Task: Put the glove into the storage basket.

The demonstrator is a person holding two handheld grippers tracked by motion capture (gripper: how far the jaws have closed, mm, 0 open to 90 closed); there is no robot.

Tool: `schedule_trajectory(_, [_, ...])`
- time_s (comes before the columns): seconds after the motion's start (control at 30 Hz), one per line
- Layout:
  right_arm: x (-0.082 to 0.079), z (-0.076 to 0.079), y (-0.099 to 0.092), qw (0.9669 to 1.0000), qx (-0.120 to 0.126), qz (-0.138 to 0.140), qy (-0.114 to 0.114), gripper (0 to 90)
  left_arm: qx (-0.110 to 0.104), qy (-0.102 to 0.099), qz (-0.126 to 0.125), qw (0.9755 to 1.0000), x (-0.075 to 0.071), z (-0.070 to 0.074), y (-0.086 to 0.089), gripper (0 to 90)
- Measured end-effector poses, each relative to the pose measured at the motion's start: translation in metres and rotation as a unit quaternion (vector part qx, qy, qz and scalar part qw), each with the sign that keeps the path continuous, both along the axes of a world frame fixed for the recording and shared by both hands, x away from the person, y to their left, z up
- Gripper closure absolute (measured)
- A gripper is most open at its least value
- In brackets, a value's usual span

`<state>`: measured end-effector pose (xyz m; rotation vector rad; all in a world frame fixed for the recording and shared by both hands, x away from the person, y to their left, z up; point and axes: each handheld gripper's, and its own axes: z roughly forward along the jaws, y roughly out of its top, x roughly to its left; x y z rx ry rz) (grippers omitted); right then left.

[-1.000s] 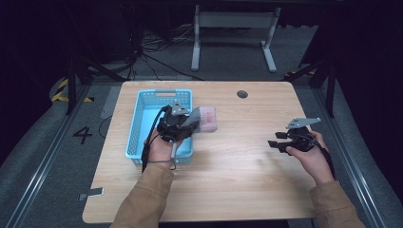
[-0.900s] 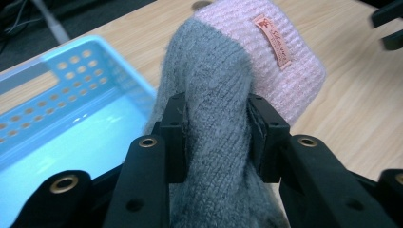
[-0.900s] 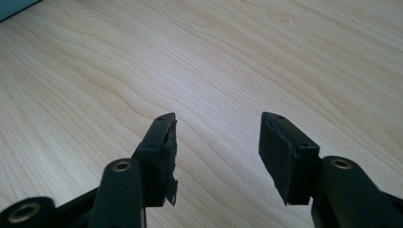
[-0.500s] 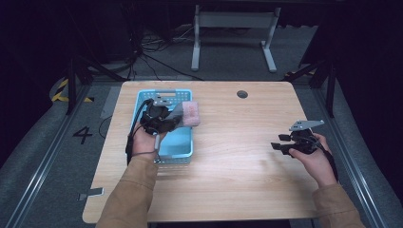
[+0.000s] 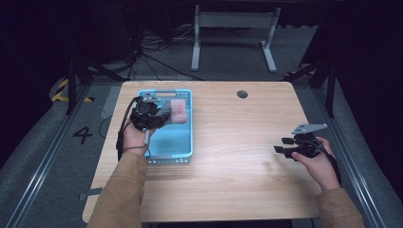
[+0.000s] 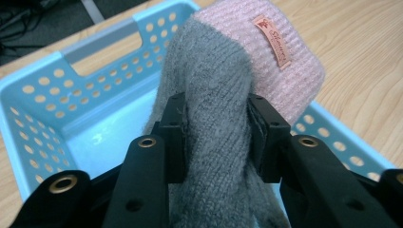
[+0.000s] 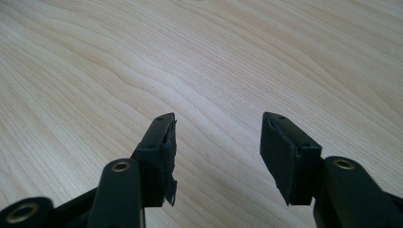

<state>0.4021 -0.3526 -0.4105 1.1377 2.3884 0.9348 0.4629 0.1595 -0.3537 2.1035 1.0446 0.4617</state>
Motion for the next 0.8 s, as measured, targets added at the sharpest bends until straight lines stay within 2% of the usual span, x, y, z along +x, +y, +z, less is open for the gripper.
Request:
schedule_trajectory(0.1, [-0.001, 0.000, 0.000, 1.0000, -0.001, -0.001, 0.002, 47.3, 0.011, 0.010, 0.001, 0.9999, 0.006, -0.007, -0.001, 64.5])
schedule_trajectory(0.17, [-0.001, 0.000, 0.000, 1.0000, -0.002, -0.003, 0.002, 47.2, 0.014, 0.007, 0.006, 0.9999, 0.009, -0.010, -0.001, 64.2])
schedule_trajectory(0.23, [-0.002, -0.001, -0.001, 1.0000, -0.002, -0.003, 0.002, 47.1, 0.007, 0.005, 0.002, 1.0000, 0.013, -0.013, -0.002, 64.1])
schedule_trajectory(0.33, [-0.002, -0.001, -0.001, 1.0000, -0.002, -0.001, 0.002, 46.6, 0.024, 0.003, 0.002, 0.9997, 0.018, -0.019, -0.005, 64.0])
schedule_trajectory(0.5, [-0.003, -0.002, -0.003, 1.0000, 0.000, -0.003, 0.001, 46.5, 0.024, 0.022, -0.001, 0.9995, 0.023, -0.027, -0.007, 63.9])
schedule_trajectory(0.53, [-0.003, -0.002, -0.003, 1.0000, -0.001, -0.004, 0.002, 46.5, 0.033, 0.022, -0.004, 0.9992, 0.025, -0.031, -0.010, 63.9])
schedule_trajectory(0.57, [-0.003, -0.002, -0.004, 1.0000, -0.002, -0.004, 0.003, 46.5, 0.033, 0.022, -0.004, 0.9992, 0.025, -0.031, -0.010, 63.9])
schedule_trajectory(0.8, [-0.004, -0.003, -0.002, 1.0000, -0.004, -0.001, 0.004, 45.9, 0.048, 0.055, -0.009, 0.9973, 0.032, -0.045, -0.013, 63.9])
